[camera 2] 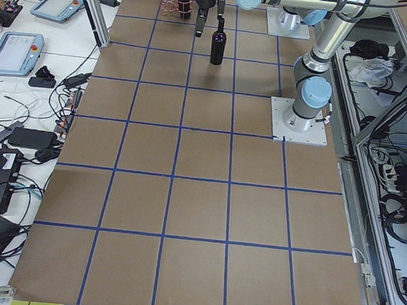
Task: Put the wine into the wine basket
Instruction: 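Raise the left gripper away while the right gripper reaches toward the bottle, then close the right gripper around the bottle's neck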
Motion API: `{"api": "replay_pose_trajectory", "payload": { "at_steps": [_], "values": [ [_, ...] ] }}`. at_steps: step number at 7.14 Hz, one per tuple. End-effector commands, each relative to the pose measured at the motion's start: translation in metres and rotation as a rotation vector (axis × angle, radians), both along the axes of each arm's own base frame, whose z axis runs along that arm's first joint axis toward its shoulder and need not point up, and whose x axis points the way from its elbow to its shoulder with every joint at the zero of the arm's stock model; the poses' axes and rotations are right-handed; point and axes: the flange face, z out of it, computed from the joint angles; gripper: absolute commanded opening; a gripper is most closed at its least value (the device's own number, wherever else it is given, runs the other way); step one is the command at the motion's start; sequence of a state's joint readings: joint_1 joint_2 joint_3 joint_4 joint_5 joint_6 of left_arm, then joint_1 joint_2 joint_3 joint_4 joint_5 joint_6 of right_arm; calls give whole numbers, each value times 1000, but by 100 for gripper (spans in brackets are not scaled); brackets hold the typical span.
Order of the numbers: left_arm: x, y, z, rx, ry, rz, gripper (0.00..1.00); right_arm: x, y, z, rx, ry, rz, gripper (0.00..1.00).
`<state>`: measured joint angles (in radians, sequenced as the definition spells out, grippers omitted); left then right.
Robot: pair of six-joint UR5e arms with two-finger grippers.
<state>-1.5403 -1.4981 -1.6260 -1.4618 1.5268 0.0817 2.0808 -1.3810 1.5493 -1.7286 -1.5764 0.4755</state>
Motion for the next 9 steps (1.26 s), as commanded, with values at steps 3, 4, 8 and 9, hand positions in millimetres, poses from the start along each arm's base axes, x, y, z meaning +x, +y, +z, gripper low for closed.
{"api": "replay_pose_trajectory", "payload": {
  "at_steps": [3,4,8,9],
  "values": [
    [-2,6,-17,43,-7,18,100,8,0,-45,69,34,-10,93],
    [-2,6,-18,45,-6,18,100,9,-1,-50,77,37,-10,92],
    [-2,11,-29,68,-8,20,100,12,0,-47,73,6,-10,81],
    [-2,11,-29,68,-6,20,100,12,0,-47,73,6,-11,78]
  ]
}}
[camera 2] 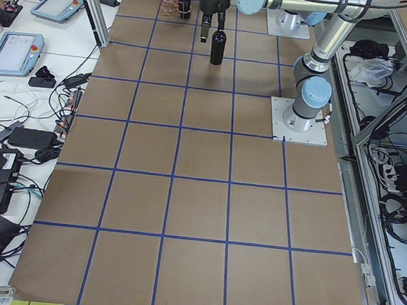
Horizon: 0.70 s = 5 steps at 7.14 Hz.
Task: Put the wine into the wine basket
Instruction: 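Close the right gripper around the bottle's neck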
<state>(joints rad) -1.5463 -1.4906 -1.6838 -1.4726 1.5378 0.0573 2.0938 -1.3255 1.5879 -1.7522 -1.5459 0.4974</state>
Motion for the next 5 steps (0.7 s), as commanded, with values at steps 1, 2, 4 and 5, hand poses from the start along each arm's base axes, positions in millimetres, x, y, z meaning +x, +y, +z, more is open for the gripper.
{"api": "replay_pose_trajectory", "payload": {
  "at_steps": [1,2,4,5],
  "values": [
    [0,2,-3,5,1,0,100,0,0,0,-2,-2,-3,68],
    [0,2,-3,6,-1,1,100,0,0,0,0,-3,-1,68],
    [0,2,-3,5,1,-1,100,0,0,0,-2,-2,0,49],
    [0,2,-3,5,1,-1,100,0,0,0,0,-3,0,28]
  ]
}}
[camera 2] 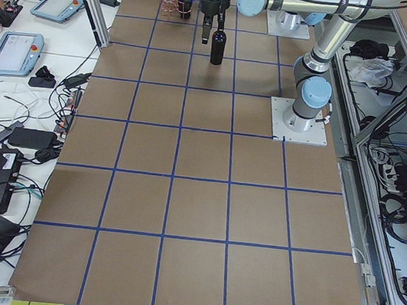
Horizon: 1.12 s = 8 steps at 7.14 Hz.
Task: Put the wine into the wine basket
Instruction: 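Close the right gripper around the bottle's neck, then lift and carry the bottle with the right gripper toward the wire rack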
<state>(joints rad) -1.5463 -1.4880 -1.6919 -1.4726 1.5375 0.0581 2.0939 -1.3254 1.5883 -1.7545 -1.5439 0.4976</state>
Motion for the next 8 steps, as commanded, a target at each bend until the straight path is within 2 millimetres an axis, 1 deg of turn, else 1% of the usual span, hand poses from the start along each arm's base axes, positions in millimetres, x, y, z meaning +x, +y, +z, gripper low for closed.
{"api": "replay_pose_trajectory", "payload": {
  "at_steps": [1,2,3,4,5,6,7,8],
  "values": [
    [0,0,0,-2,0,-3,100,0,0,0,4,-2,0,13],
    [0,0,0,-2,0,-3,100,1,1,0,9,-8,1,4],
    [0,0,1,-2,0,-3,100,2,1,1,17,-25,4,0],
    [0,0,1,-3,-1,-3,100,-3,-4,9,6,-32,-2,0],
    [0,0,1,-2,-1,-3,100,-10,-11,29,-31,-42,-7,0],
    [0,1,0,0,-1,-3,100,-26,-18,55,-56,-50,33,0],
    [0,0,0,-1,2,3,100,-65,-26,92,-72,-56,49,0],
    [0,0,1,-3,-1,-3,100,-113,-28,129,-80,-40,77,0]
  ]
}}
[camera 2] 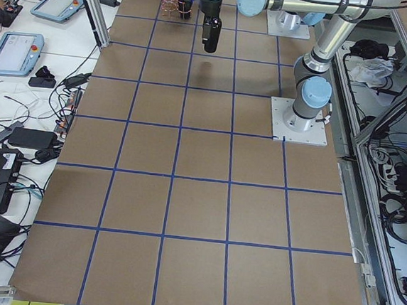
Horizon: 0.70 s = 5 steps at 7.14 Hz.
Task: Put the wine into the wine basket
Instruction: 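Lift and carry the bottle with the right gripper toward the wire rack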
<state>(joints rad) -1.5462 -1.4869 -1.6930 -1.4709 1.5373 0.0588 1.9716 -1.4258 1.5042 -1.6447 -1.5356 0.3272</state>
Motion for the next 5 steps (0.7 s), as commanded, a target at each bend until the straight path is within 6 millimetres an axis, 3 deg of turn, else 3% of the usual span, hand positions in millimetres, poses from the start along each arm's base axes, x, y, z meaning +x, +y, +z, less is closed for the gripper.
{"api": "replay_pose_trajectory", "payload": {
  "at_steps": [1,2,5],
  "values": [
    [0,0,1,-3,0,-3,100,-94,-3,71,-20,22,72,0],
    [0,0,2,-7,-3,-1,100,-140,-5,90,-3,50,100,0],
    [3,-1,2,-10,-29,2,100,-255,-17,120,-4,164,215,0]
  ]
}}
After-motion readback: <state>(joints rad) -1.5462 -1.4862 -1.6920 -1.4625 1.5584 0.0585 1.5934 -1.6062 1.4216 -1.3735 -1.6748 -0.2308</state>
